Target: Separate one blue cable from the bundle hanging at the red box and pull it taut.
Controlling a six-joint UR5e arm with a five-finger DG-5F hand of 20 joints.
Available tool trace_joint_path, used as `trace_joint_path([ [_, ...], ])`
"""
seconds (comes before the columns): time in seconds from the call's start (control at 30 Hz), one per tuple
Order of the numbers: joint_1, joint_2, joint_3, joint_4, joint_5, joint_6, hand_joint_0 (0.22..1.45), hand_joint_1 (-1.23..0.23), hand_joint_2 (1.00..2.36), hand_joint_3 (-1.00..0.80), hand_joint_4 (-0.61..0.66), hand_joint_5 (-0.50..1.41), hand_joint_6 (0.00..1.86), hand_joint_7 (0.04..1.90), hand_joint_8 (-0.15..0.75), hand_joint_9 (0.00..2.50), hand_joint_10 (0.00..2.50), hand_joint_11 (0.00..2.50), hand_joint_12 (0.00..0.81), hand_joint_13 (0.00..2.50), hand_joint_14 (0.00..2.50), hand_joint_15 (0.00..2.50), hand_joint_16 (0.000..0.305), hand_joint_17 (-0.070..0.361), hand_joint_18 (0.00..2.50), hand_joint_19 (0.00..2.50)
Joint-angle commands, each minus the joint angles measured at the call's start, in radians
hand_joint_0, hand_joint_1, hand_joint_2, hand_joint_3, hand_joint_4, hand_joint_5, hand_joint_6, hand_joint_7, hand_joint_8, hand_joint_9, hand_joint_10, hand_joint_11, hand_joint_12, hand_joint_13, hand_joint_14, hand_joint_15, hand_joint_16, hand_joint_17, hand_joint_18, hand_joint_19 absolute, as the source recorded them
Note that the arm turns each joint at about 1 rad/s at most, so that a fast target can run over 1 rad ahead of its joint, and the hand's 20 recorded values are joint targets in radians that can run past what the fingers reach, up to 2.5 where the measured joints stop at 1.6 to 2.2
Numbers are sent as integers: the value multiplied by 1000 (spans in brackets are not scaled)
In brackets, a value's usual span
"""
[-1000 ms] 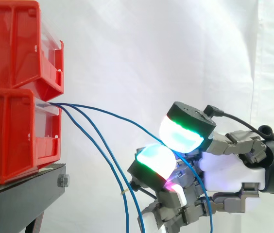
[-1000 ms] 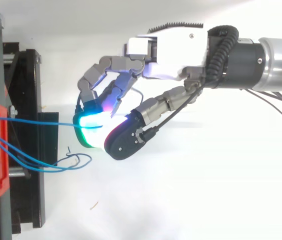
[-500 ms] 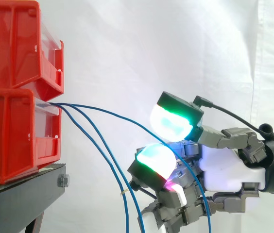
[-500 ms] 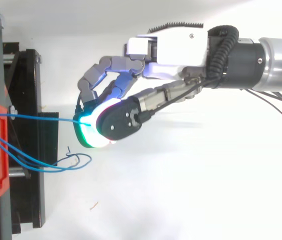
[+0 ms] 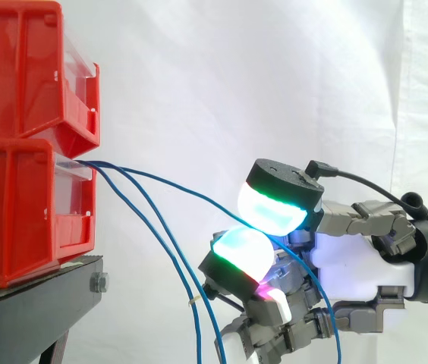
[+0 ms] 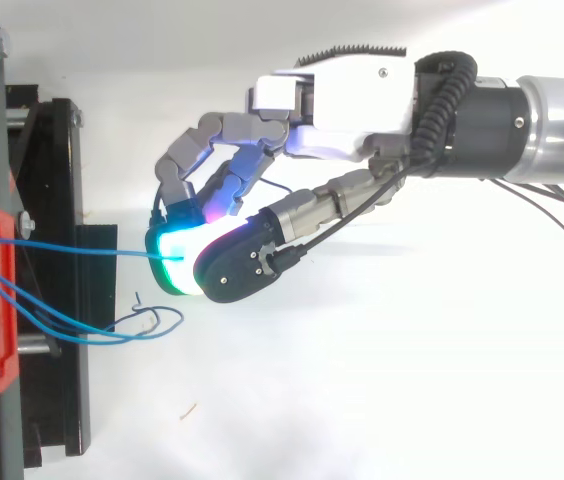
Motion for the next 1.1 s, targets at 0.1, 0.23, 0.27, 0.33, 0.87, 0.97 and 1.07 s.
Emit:
trace_joint_path([
  [0.1,0,1,0,0,2,3,638,-758,1015,-170,-145,-182,927,1159,297,1013,20,1059,298,767,16,416,29,65,622,363],
  [0.23,0,1,0,-5,2,18,641,-748,1017,-166,-214,-183,932,1175,275,1066,17,1194,291,786,19,449,27,62,625,369],
  [0.27,0,1,0,-6,2,35,641,-743,1017,-164,-214,-184,933,1176,273,1097,16,1266,292,800,19,472,27,61,625,371],
  [0.33,0,1,0,-9,2,52,642,-739,1017,-168,-212,-186,938,1154,263,1128,10,1410,289,816,19,513,27,60,628,368],
  [0.87,-1,1,0,-28,-1,137,641,-741,1017,-181,-217,-183,937,1096,240,1061,768,1551,301,964,17,1295,29,66,567,496],
  [0.97,-1,1,0,-28,-1,143,644,-749,1016,-186,-209,-179,933,1102,256,1025,967,1464,277,1000,139,1605,31,70,665,707],
  [1.07,-1,1,0,-29,-1,143,644,-753,1016,-181,-200,-179,933,1098,254,988,1048,1398,270,836,947,1404,29,65,733,923],
])
